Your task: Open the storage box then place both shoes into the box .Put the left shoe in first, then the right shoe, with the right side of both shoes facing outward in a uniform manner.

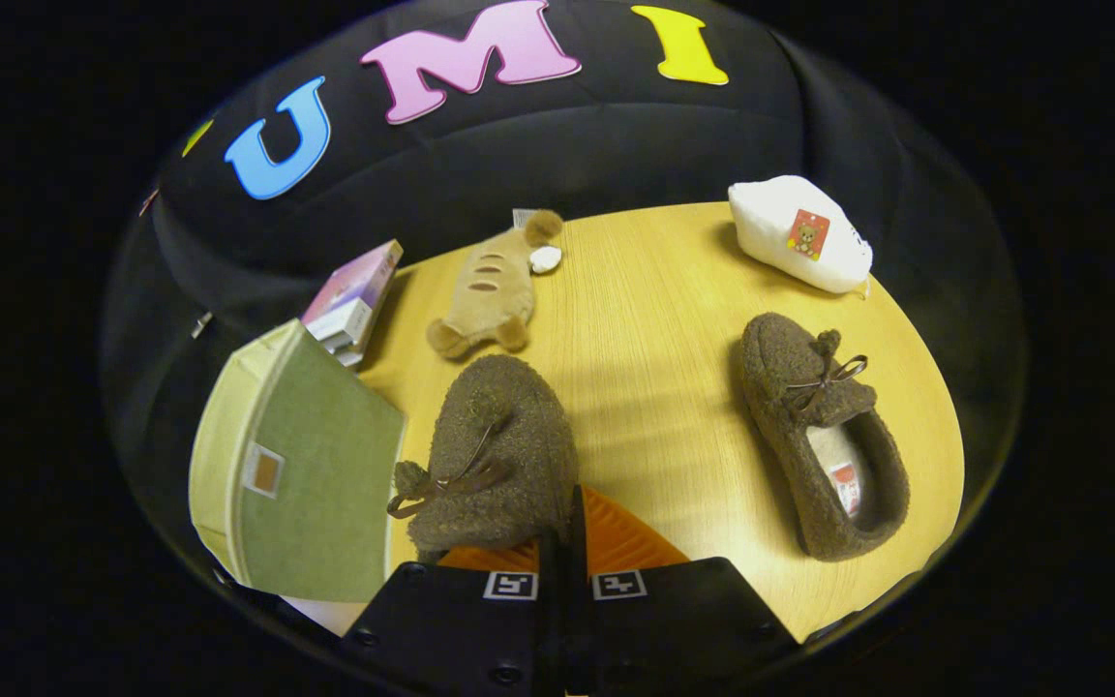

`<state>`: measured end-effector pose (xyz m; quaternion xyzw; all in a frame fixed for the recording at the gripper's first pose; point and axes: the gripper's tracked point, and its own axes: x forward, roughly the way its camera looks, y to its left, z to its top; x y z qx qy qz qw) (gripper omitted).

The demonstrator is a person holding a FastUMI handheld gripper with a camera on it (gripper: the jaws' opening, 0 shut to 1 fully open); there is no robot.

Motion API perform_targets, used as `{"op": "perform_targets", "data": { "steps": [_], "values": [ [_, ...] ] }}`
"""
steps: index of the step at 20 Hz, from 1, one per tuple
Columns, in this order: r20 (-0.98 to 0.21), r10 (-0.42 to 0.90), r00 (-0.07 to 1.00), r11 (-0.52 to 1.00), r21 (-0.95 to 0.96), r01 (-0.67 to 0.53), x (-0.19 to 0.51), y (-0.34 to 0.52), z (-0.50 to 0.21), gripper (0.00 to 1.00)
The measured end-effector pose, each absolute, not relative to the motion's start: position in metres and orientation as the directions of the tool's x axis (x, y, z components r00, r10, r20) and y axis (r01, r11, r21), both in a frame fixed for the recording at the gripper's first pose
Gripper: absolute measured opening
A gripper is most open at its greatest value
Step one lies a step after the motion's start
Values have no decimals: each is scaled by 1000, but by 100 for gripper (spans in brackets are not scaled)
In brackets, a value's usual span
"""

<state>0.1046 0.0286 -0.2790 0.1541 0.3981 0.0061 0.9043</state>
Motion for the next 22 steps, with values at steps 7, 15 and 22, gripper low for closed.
{"op": "perform_targets", "data": {
  "steps": [7,15,22],
  "values": [
    [-595,135,793,909,393,141,116,89,-155,6],
    [-568,220,793,893,445,71,125,219,-130,6],
    [-683,238,690,901,421,106,129,306,-192,6]
  ]
}}
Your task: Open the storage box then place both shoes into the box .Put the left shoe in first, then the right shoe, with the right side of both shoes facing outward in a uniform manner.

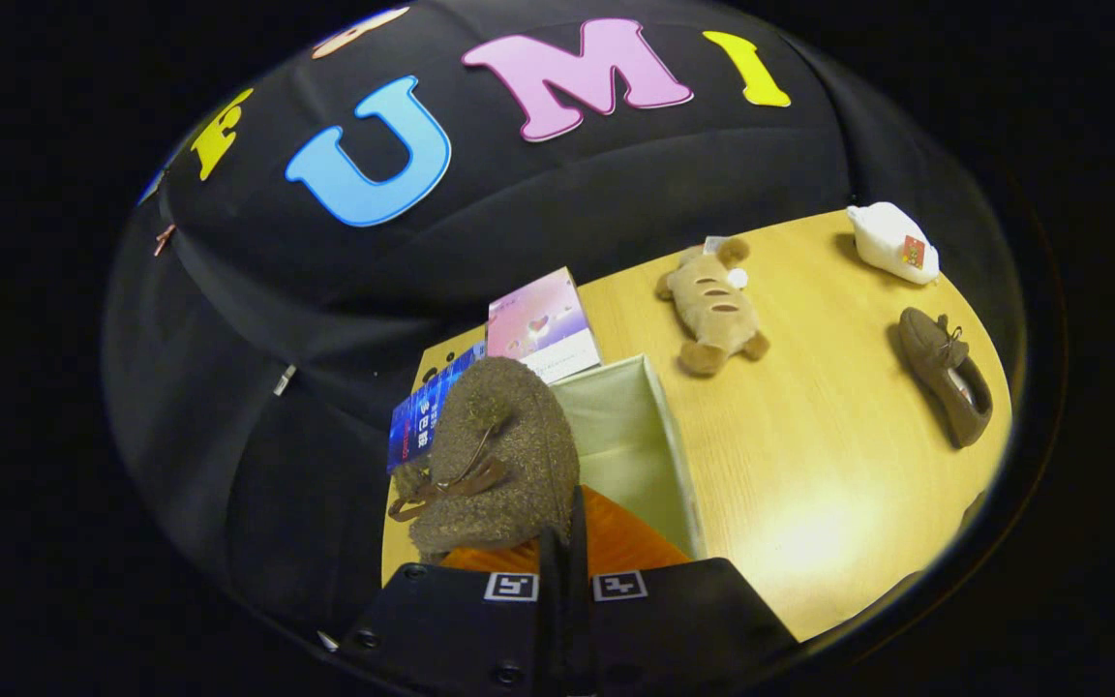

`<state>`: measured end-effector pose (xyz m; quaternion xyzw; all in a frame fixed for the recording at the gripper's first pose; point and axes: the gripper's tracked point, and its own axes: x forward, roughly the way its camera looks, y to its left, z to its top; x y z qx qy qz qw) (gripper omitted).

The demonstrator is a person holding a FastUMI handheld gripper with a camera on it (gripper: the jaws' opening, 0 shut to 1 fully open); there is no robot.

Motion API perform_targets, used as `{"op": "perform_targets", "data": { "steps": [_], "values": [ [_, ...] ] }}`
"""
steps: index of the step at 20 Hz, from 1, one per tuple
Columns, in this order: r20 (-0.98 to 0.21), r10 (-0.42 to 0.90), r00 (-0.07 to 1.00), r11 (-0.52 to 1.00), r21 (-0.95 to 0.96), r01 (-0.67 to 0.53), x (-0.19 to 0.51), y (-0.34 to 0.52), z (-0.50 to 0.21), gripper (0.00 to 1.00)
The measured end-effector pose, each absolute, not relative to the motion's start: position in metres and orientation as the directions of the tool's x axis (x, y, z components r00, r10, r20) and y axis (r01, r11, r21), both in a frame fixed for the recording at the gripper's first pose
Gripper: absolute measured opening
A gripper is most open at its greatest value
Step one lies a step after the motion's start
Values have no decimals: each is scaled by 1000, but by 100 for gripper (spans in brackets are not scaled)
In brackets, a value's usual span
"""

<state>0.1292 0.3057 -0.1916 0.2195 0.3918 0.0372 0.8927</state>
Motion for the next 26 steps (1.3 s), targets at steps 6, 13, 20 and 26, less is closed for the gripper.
{"op": "perform_targets", "data": {
  "steps": [6,13,20,26],
  "values": [
    [-745,169,646,920,354,168,148,326,-237,7],
    [-790,166,590,936,315,158,151,342,-273,9],
    [-835,263,484,951,309,16,111,368,-279,81],
    [-751,352,559,926,366,-92,109,357,-230,99]
  ]
}}
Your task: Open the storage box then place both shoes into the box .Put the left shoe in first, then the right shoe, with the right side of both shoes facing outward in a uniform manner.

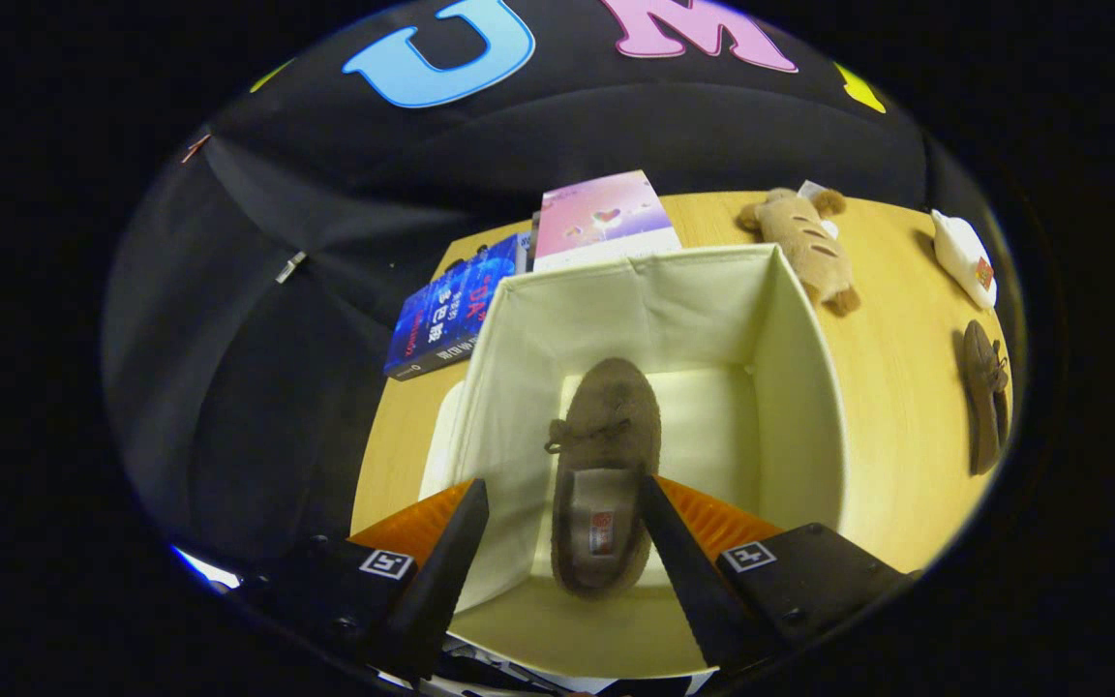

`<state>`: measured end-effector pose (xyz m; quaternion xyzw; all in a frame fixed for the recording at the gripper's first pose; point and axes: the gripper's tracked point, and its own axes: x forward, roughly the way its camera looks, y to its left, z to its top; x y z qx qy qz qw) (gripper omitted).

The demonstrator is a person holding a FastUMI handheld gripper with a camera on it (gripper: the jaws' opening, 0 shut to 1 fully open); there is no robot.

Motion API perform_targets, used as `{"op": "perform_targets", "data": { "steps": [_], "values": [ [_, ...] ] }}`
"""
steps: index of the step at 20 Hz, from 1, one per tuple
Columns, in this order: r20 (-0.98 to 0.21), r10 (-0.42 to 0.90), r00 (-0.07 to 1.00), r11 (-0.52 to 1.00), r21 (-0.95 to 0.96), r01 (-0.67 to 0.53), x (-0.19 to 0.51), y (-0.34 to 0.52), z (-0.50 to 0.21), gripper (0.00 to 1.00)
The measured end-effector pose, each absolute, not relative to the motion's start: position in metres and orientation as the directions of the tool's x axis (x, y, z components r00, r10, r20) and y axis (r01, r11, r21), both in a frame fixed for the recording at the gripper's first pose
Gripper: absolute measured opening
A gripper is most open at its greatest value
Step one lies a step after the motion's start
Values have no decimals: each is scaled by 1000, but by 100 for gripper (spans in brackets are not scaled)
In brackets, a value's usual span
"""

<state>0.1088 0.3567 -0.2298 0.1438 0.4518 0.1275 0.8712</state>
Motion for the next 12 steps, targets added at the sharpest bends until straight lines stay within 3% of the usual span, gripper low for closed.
{"op": "perform_targets", "data": {
  "steps": [6,12],
  "values": [
    [-640,285,713,957,236,-170,113,247,-172,99],
    [-633,128,763,992,99,-84,108,78,-173,99]
  ]
}}
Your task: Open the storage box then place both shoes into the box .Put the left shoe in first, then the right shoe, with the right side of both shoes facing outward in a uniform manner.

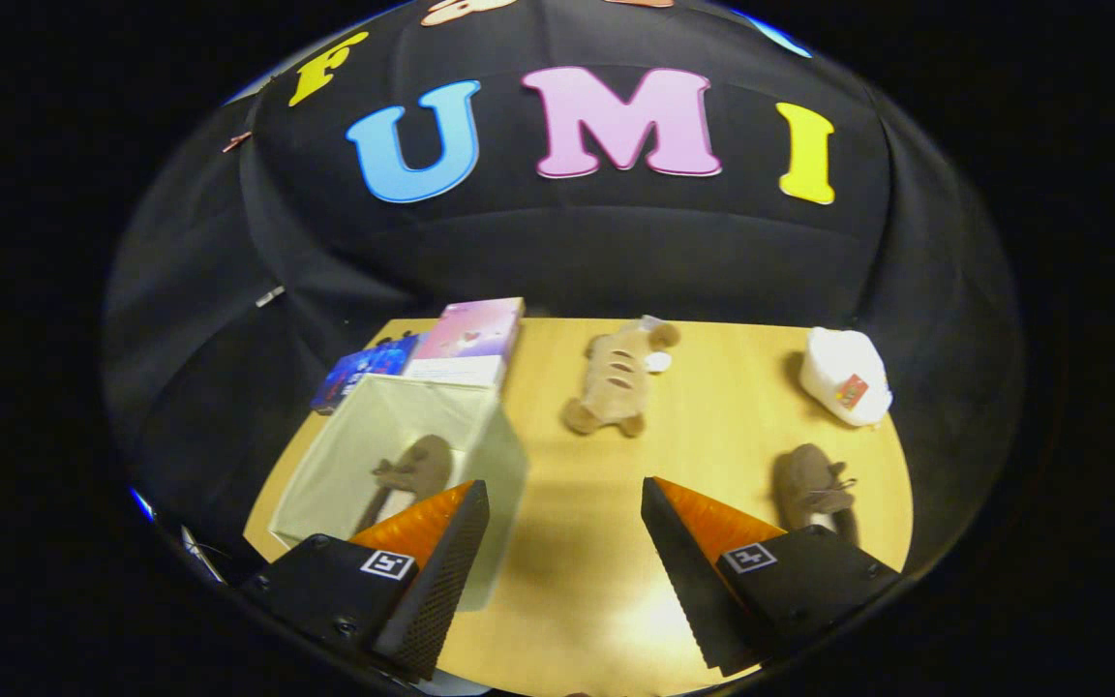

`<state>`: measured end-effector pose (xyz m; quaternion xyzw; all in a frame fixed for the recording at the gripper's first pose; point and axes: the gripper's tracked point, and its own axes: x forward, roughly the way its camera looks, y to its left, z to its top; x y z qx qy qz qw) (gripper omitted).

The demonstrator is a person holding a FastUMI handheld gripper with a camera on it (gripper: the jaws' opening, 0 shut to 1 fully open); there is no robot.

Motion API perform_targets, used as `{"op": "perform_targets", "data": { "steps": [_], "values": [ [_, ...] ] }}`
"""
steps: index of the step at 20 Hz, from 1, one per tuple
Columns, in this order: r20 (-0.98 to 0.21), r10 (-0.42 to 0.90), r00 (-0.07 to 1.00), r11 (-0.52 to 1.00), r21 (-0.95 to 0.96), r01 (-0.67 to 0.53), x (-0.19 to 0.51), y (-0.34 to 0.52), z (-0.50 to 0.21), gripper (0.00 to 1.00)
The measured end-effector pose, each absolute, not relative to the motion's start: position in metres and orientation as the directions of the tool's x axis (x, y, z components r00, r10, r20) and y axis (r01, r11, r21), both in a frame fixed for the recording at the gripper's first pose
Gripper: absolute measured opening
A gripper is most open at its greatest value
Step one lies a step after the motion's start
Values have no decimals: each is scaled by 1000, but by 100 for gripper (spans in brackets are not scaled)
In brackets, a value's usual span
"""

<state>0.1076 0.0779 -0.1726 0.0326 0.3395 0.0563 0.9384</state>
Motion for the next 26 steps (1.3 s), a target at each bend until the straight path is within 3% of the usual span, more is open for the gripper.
{"op": "perform_targets", "data": {
  "steps": [6,11,19,26],
  "values": [
    [-678,5,735,998,49,38,94,-70,-208,99],
    [-727,-27,686,999,10,50,88,-150,-252,99],
    [-790,-7,613,1000,-23,-18,100,-196,-328,99],
    [-828,32,560,997,63,37,126,-192,-364,99]
  ]
}}
